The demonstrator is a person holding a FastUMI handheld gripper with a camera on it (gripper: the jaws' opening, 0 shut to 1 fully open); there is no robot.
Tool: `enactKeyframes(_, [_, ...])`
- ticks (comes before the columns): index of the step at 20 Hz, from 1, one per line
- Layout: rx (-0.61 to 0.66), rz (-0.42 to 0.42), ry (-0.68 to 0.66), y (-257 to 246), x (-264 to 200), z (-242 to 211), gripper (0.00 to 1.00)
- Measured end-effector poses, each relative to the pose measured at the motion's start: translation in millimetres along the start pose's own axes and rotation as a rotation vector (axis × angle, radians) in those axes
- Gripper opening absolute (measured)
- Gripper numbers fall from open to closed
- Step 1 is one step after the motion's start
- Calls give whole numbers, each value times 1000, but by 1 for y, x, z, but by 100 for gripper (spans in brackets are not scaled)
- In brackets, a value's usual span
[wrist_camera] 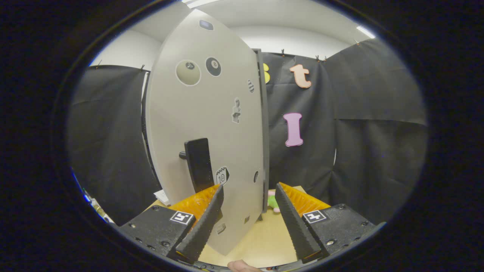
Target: Open the shoe cabinet door, grab the shoes and put them into the shoe cabinet, then close the shoe cabinet door.
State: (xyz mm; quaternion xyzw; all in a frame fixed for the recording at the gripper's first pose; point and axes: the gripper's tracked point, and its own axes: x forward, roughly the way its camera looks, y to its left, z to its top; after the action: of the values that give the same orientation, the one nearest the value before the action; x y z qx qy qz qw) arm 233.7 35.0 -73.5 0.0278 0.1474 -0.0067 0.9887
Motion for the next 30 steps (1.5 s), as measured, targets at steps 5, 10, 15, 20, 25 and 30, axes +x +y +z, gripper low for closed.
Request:
enactKeyframes(5, [34, 111, 81, 75, 13, -10, 91])
enactKeyframes(10, [130, 178, 93, 125, 25, 6, 91])
enactKeyframes(15, [105, 162, 87, 145, 33, -13, 94])
enactKeyframes(20, [60, 115, 21, 138, 18, -19, 94])
enactKeyframes(25, [-12, 11, -108, 111, -22, -23, 94])
enactKeyframes(30, [38, -45, -241, 92, -56, -20, 96])
